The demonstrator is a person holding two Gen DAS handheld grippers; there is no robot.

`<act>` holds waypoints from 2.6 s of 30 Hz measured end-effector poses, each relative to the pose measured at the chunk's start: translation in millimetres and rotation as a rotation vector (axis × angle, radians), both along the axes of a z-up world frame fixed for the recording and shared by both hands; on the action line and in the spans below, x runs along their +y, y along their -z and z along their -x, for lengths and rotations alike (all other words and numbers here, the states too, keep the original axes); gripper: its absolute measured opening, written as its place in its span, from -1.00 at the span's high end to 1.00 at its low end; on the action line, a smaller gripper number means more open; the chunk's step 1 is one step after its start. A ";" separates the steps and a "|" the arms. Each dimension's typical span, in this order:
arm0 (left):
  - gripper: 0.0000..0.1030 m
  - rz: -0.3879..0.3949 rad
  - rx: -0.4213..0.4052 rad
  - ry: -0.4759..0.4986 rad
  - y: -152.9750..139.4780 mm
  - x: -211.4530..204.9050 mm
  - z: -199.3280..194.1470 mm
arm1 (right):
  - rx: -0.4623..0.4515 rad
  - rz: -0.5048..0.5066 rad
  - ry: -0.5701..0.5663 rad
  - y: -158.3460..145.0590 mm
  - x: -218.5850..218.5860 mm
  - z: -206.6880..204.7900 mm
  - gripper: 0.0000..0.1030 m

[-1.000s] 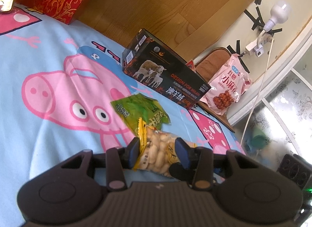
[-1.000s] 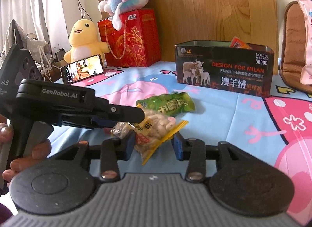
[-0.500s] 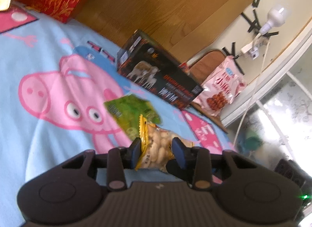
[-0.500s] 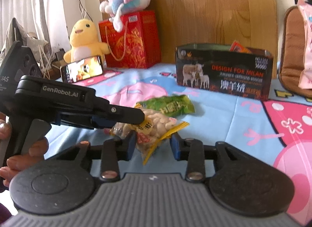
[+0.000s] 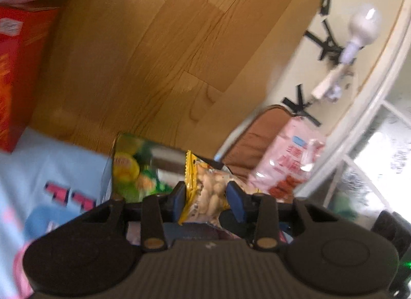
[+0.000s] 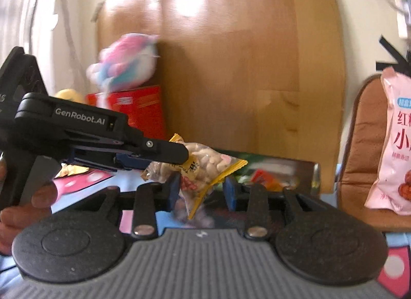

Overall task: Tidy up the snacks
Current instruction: 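Carry the peanut bag into the tin box and open the left tool, then grasp the light green pouch with the right tool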

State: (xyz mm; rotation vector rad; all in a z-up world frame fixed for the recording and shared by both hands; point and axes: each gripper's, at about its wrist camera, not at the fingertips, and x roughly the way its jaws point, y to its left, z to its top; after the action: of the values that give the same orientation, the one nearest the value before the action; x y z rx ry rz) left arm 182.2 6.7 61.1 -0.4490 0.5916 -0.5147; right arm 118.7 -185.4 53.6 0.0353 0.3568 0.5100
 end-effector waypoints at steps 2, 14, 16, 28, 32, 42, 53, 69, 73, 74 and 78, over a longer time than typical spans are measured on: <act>0.30 -0.023 0.019 -0.003 4.5 -11.1 -20.8 | 0.041 -0.004 0.017 2.8 -6.8 -29.5 0.24; -0.08 -0.118 0.047 -0.062 10.4 -23.9 -35.6 | 0.139 0.090 0.191 19.2 -25.1 -83.4 -0.36; -0.08 -0.098 0.024 -0.066 0.2 -11.5 -16.3 | 0.102 0.052 0.215 12.7 -33.9 -63.7 -0.36; -0.18 -0.021 0.185 -0.102 48.4 64.6 91.8 | 0.289 -0.087 0.032 58.9 -7.8 29.5 -0.36; -0.17 0.078 0.251 -0.103 71.2 75.6 113.4 | 0.384 -0.104 -0.007 69.2 8.9 21.2 -0.36; 0.04 0.051 0.208 -0.104 86.5 61.6 125.8 | 0.544 -0.286 -0.069 78.7 7.0 14.0 0.45; 0.03 0.087 0.214 -0.086 89.1 56.9 127.9 | 0.587 -0.411 -0.117 85.9 -9.1 58.5 0.61; 0.69 0.265 0.266 -0.023 89.0 54.8 107.4 | 0.683 -0.838 -0.110 109.9 -64.5 52.7 0.61; 0.79 0.186 0.257 -0.031 95.4 48.0 107.3 | 0.636 -0.769 -0.074 102.4 -60.0 56.1 0.62; 0.84 0.129 0.250 -0.040 96.3 44.1 108.5 | 0.621 -0.743 -0.068 99.8 -56.9 56.9 0.62; 0.92 0.013 0.187 -0.045 98.3 33.3 117.6 | 0.453 -0.457 -0.051 79.5 -27.2 70.8 0.63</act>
State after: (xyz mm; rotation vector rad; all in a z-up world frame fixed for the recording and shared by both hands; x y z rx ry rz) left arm 64.6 40.0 -37.2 -0.5250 0.7566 -0.4368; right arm 47.9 -212.5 -26.0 0.5923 0.6779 0.6254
